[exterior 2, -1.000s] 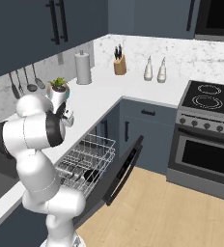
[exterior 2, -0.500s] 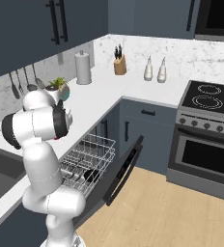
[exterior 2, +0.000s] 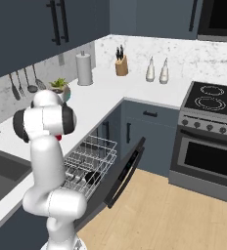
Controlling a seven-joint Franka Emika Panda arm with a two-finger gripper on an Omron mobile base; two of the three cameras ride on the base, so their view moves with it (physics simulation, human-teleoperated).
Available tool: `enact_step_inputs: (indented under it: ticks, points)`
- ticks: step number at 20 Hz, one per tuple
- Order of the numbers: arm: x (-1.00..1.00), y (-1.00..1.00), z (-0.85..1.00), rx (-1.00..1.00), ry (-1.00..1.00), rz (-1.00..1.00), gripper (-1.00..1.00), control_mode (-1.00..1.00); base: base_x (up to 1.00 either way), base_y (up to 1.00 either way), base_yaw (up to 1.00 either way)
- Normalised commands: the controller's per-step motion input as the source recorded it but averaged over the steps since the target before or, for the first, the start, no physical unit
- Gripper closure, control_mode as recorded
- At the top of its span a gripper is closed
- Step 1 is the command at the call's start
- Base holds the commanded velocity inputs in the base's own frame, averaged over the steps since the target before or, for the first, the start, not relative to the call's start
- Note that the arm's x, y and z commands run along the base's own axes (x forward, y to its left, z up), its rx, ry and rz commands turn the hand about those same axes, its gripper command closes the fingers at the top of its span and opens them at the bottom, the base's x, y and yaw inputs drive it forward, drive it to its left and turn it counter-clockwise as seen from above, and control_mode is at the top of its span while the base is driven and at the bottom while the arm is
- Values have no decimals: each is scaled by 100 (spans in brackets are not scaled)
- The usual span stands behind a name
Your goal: Pick up the cup and bowl from the counter, place them in the dishwasher, and close the dishwasher door.
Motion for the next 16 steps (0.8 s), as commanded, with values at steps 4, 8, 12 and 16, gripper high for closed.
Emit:
enact_step_inputs:
  ticks: [4, 8, 12, 16]
  points:
    - [0, 0, -62, 0, 16, 0, 100, -100, 0, 0, 0]
    - [0, 0, -40, 0, 10, 0, 100, -100, 0, 0, 0]
    - [-19, 0, -35, 0, 5, 0, 100, -100, 0, 0, 0]
    - [-68, -11, -45, 0, 0, 0, 100, -100, 0, 0, 0]
